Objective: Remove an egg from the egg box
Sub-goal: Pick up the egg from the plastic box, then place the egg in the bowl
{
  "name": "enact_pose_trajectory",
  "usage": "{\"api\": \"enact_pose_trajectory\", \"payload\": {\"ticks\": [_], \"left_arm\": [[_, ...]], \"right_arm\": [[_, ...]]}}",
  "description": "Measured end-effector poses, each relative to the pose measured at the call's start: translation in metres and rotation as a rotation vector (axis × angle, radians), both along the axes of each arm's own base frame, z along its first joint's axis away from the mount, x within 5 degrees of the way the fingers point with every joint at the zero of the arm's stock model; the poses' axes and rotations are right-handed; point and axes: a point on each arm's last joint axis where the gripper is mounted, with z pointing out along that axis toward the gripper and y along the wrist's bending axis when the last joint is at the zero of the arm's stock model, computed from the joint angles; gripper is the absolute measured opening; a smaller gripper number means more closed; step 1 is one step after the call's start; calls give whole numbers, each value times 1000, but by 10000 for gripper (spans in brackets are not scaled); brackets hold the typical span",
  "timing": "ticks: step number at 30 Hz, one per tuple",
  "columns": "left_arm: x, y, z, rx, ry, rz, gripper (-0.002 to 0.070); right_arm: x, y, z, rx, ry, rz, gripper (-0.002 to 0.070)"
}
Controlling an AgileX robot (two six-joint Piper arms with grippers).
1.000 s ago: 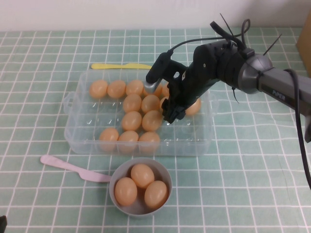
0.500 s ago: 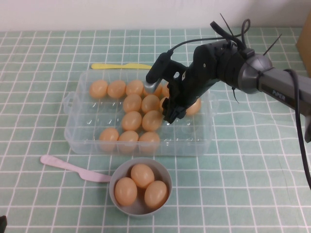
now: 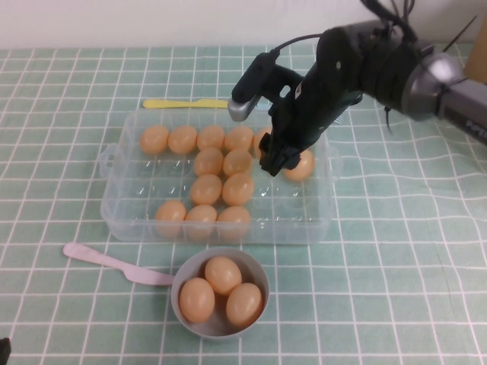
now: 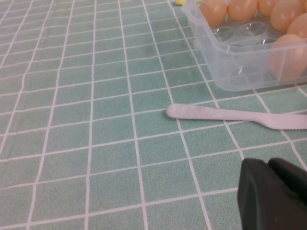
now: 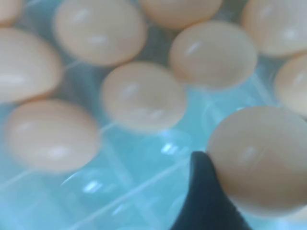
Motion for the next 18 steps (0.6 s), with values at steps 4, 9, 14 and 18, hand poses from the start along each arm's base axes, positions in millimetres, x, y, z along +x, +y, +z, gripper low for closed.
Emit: {"api": "enact_pose_trajectory", "payload": {"ticks": [4, 9, 14, 18], "left_arm": [[0, 0, 0, 0, 0, 0, -4], [0, 0, 0, 0, 0, 0, -4], [0, 0, 0, 0, 0, 0, -4], [0, 0, 0, 0, 0, 0, -4]], "right_arm": [[-22, -4, 24, -9, 79, -33, 370], [-71, 2, 49, 21, 143, -66, 370], [-127, 14, 53, 65, 226, -12, 369], [-157, 30, 42, 113, 328, 30, 369]]}}
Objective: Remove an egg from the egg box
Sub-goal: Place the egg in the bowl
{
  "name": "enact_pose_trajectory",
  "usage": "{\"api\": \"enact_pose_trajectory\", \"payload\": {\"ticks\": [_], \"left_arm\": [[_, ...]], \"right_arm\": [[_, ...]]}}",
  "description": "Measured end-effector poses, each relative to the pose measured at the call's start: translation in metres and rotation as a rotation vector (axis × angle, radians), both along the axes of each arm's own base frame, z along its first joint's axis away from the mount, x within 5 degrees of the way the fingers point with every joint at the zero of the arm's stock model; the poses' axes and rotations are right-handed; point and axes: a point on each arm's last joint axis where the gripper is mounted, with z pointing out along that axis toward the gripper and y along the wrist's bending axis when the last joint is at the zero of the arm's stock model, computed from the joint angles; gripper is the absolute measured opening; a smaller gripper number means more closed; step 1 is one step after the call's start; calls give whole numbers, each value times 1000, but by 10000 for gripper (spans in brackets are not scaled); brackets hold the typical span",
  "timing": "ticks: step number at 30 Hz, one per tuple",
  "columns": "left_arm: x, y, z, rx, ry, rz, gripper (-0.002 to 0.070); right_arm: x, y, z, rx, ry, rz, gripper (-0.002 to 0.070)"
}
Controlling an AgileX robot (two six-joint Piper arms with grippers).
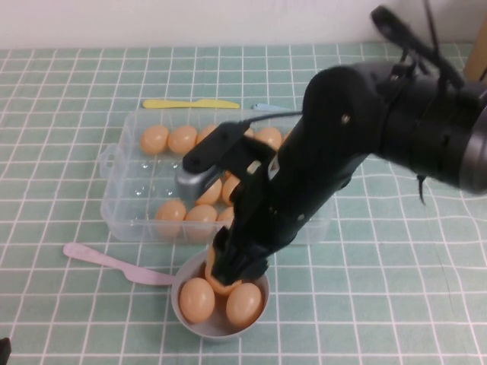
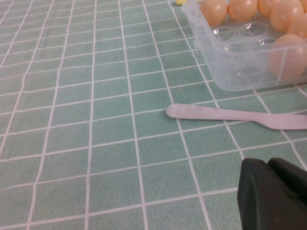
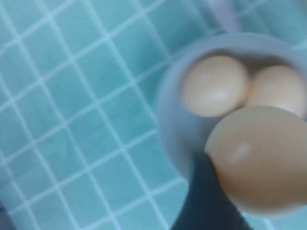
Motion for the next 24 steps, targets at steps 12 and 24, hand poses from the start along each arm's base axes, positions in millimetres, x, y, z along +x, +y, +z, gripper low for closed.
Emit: {"api": "enact_pose_trajectory", "payload": {"ticks": [12, 24], "left_arm": [[0, 0, 0, 0, 0, 0, -5], [0, 0, 0, 0, 0, 0, -5]], "right_arm": [[14, 25, -41, 65, 13, -47, 368], [23, 32, -59, 72, -1, -72, 368]]}}
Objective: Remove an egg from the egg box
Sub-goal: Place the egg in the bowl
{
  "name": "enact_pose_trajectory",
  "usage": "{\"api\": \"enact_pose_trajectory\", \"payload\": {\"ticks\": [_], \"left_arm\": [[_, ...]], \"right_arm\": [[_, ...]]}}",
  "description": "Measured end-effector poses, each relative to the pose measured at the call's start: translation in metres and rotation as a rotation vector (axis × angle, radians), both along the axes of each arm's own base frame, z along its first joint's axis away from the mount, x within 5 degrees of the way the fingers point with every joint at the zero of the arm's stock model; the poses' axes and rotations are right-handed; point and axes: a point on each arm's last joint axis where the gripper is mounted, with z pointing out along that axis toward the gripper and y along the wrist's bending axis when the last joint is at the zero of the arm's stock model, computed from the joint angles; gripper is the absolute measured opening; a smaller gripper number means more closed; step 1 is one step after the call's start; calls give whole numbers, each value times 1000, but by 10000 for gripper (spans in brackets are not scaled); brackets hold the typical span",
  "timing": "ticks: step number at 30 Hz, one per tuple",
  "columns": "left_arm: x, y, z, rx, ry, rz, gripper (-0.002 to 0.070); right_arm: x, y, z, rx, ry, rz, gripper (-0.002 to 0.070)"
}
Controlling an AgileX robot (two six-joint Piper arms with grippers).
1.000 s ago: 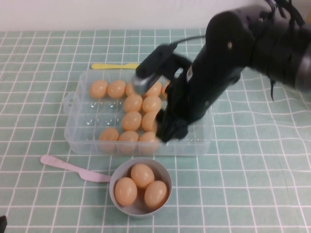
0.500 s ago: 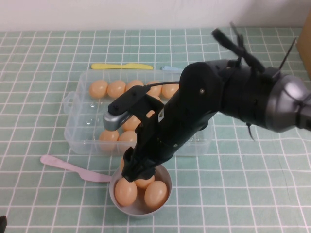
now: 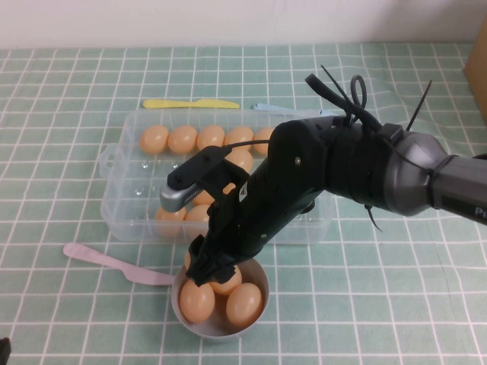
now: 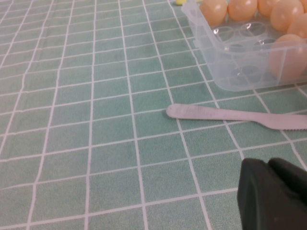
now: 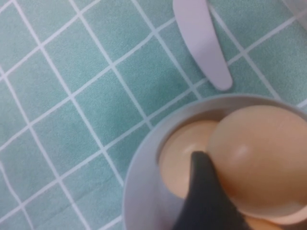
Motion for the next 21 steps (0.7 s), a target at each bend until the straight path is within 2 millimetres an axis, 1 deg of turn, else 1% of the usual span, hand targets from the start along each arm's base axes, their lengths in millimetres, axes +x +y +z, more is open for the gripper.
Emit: {"api": "enact_pose_trajectory", "payload": {"ticks": [5, 17, 21], "left_arm": [[0, 0, 0, 0, 0, 0, -4], [0, 0, 0, 0, 0, 0, -4], [0, 0, 0, 0, 0, 0, -5]], "right_arm": [[1, 1, -3, -1, 2, -3, 368], [1, 1, -3, 4, -3, -4, 368], [-2, 4, -3, 5, -4, 6, 368]]}}
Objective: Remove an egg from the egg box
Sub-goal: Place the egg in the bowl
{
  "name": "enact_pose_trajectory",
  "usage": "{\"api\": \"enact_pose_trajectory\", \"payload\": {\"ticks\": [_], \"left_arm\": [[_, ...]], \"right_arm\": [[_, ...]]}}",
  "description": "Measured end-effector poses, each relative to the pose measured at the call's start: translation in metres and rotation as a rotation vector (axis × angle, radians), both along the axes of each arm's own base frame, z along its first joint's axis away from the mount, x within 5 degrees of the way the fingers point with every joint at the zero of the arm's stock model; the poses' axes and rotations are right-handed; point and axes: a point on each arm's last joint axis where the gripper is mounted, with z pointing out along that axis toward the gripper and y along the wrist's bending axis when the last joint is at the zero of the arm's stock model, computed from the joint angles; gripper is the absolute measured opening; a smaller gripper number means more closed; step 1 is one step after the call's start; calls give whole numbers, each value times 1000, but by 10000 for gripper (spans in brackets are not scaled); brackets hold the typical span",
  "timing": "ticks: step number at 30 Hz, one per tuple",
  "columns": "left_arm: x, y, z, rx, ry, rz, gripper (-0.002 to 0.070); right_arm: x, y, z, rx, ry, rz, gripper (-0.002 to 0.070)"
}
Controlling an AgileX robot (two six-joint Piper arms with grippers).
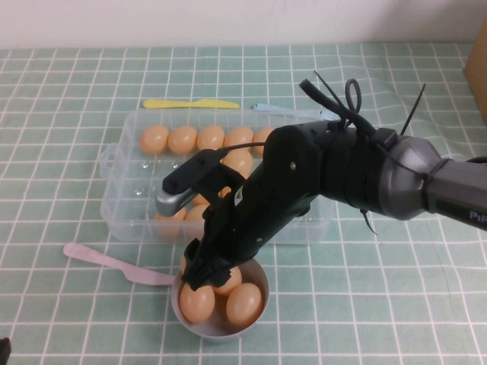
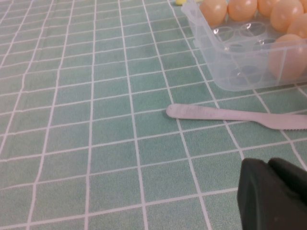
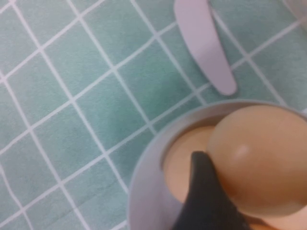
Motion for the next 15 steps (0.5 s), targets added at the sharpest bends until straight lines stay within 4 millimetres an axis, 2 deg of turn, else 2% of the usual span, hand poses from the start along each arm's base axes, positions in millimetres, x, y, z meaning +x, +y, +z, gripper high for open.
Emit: {"api": "enact_pose_trajectory", "payload": {"ticks": [15], "left_arm": [[0, 0, 0, 0, 0, 0, -4]], "right_arm": [[-1, 3, -4, -11, 0, 10, 369]]}}
